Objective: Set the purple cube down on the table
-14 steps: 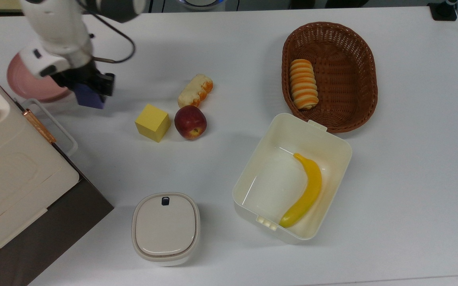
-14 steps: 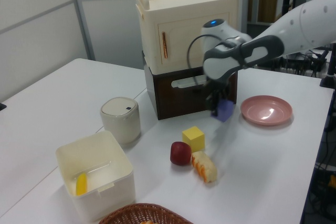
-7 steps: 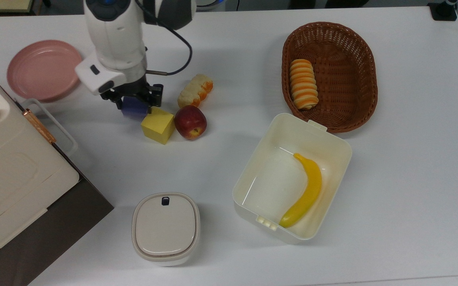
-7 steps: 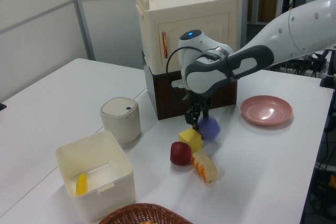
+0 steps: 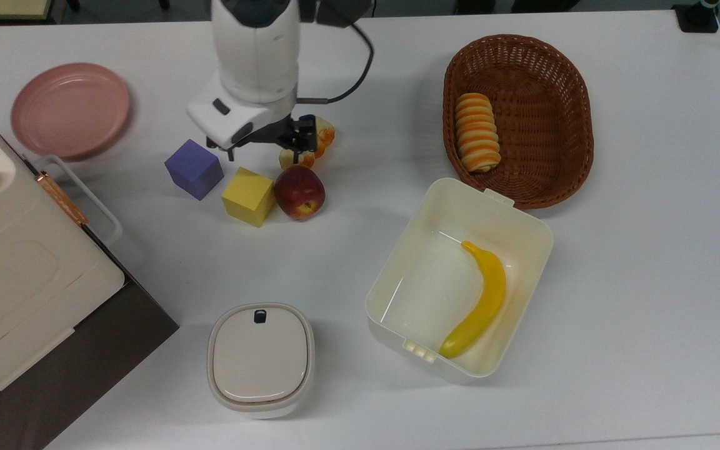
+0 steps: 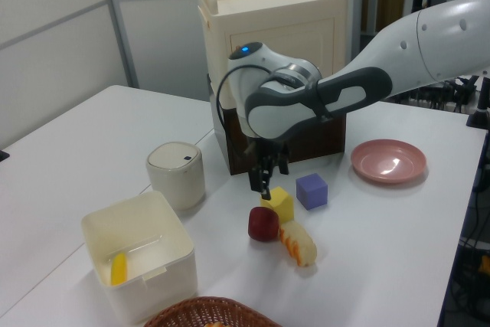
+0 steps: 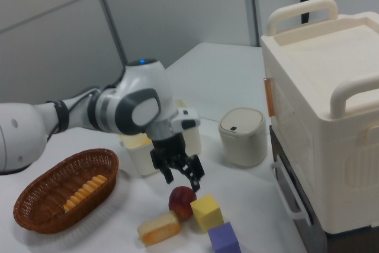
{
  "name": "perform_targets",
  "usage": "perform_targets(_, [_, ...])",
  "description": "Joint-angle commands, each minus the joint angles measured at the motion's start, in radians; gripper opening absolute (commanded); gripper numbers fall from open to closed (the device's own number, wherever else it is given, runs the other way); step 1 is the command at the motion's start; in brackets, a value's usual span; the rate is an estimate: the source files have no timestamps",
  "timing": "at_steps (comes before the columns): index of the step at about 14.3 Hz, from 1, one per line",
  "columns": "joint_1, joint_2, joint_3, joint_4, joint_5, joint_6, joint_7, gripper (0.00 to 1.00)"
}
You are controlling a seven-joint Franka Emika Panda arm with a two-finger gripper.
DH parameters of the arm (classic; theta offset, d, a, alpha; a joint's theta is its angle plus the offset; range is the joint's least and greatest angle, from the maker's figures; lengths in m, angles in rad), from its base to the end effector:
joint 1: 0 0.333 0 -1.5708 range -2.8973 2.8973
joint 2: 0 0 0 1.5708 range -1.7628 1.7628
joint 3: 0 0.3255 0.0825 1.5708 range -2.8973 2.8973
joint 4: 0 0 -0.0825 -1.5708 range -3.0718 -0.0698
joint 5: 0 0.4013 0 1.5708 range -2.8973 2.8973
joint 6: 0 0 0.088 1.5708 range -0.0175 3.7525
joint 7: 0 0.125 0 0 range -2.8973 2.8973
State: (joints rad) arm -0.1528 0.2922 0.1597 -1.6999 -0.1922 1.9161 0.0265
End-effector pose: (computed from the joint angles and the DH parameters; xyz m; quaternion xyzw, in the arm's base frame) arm 0.6514 -0.0199 0.4037 0.9969 0.0235 -0.0344 0.0667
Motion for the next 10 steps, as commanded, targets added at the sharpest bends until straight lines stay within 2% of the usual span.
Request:
perform_targets(1, [0.051, -0.054, -0.017, 0.103, 0.002, -0.104, 0.013, 1.0])
perform_targets(4, [0.104, -0.123, -0.045, 0.106, 0.029, -0.127, 0.015, 1.0])
perform_targets(7, [0.177, -0.206, -0.107, 0.105, 0.115, -0.245, 0.027, 1.0])
perform_targets(10, [0.214, -0.257, -0.163, 0.101, 0.145, -0.273, 0.044, 1.0])
